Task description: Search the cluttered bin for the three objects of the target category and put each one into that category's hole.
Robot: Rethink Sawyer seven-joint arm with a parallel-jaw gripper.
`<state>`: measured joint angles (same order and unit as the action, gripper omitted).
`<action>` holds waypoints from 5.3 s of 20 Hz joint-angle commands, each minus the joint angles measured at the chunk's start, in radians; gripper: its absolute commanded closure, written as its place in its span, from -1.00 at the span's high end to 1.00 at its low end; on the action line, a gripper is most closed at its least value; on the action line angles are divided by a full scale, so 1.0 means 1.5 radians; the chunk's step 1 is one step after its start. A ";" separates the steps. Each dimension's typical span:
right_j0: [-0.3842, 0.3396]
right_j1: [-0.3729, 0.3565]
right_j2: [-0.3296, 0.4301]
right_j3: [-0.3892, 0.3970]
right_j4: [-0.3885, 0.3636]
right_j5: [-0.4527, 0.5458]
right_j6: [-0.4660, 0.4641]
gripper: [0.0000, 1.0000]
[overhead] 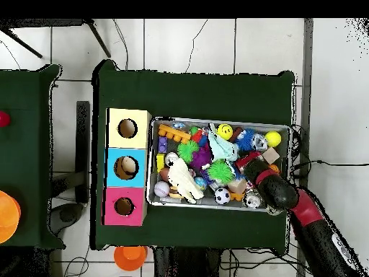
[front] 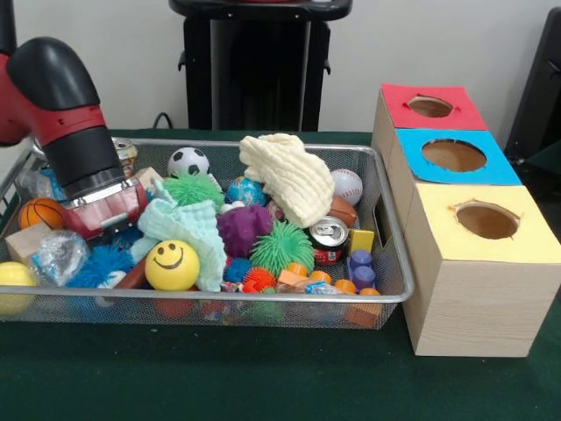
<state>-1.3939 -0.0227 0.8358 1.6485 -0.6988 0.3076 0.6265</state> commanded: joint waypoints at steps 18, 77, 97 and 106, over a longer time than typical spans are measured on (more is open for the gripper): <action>0.172 -0.143 -0.070 0.213 -0.056 0.056 0.065 1.00; 0.612 -0.390 -0.602 0.035 -0.131 0.044 -0.051 1.00; 0.456 -0.362 -0.443 0.050 -0.150 0.039 -0.079 1.00; 0.447 -0.327 -0.418 0.042 -0.151 0.023 -0.020 1.00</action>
<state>-0.7296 -0.5858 0.0865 1.7368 -0.8841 0.2649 0.6337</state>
